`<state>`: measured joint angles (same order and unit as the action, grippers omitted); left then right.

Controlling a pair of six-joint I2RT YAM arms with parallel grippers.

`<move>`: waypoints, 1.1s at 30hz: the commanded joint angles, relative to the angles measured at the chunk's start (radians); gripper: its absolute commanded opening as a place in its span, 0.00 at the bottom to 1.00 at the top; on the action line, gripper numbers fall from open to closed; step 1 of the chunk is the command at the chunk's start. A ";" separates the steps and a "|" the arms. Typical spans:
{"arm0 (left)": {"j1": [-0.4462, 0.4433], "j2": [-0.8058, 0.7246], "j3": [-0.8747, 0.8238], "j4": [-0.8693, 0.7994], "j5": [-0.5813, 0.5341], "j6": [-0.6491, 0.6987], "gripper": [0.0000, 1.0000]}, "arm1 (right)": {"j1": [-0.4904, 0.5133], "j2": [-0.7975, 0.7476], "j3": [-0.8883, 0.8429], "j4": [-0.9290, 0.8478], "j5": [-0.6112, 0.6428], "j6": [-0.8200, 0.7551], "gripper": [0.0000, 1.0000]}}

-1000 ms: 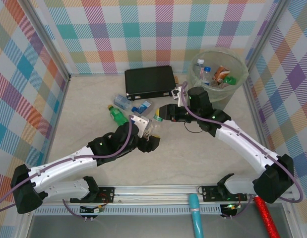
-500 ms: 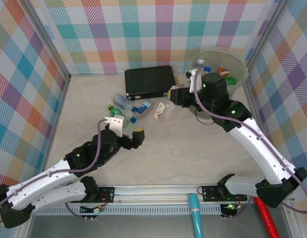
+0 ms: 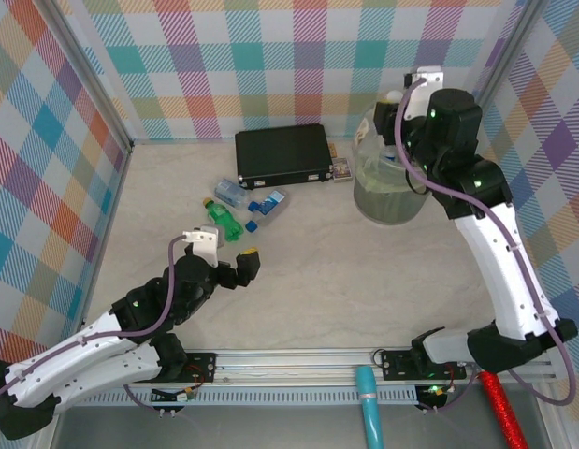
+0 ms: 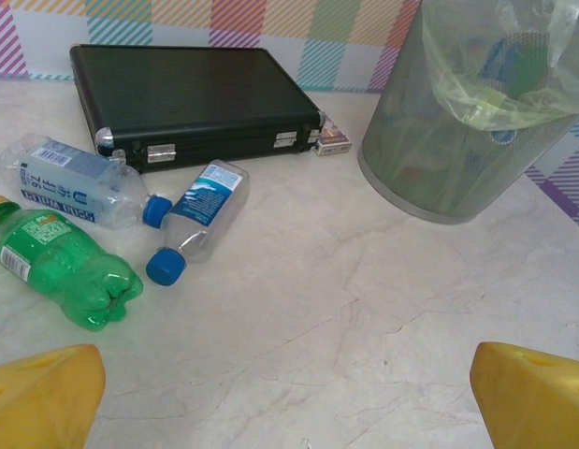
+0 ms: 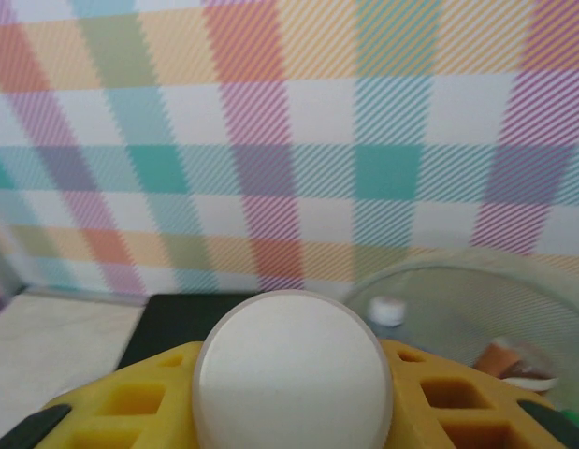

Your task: Put the plastic bottles in the bin

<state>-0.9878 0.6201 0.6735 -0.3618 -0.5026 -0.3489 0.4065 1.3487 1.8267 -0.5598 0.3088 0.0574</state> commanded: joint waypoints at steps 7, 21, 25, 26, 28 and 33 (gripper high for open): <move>-0.005 -0.062 -0.015 -0.018 0.016 0.003 1.00 | -0.157 0.161 0.067 0.211 0.127 -0.138 0.34; -0.006 -0.167 -0.024 -0.097 -0.011 -0.016 1.00 | -0.336 0.514 0.350 0.046 0.025 -0.033 0.33; -0.006 -0.171 -0.019 -0.112 -0.022 -0.018 1.00 | -0.337 0.567 0.381 0.003 -0.007 -0.008 0.33; -0.006 -0.171 -0.020 -0.112 -0.023 -0.018 0.99 | -0.337 0.582 0.385 -0.011 -0.015 -0.002 0.33; -0.006 -0.171 -0.022 -0.107 -0.024 -0.018 1.00 | -0.337 0.602 0.385 -0.032 -0.037 0.004 0.33; -0.006 -0.165 -0.023 -0.103 -0.025 -0.017 1.00 | -0.338 0.638 0.367 -0.069 -0.051 -0.004 0.34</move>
<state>-0.9878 0.4625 0.6540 -0.4538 -0.5106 -0.3527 0.0677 1.9701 2.1769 -0.5854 0.2764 0.0448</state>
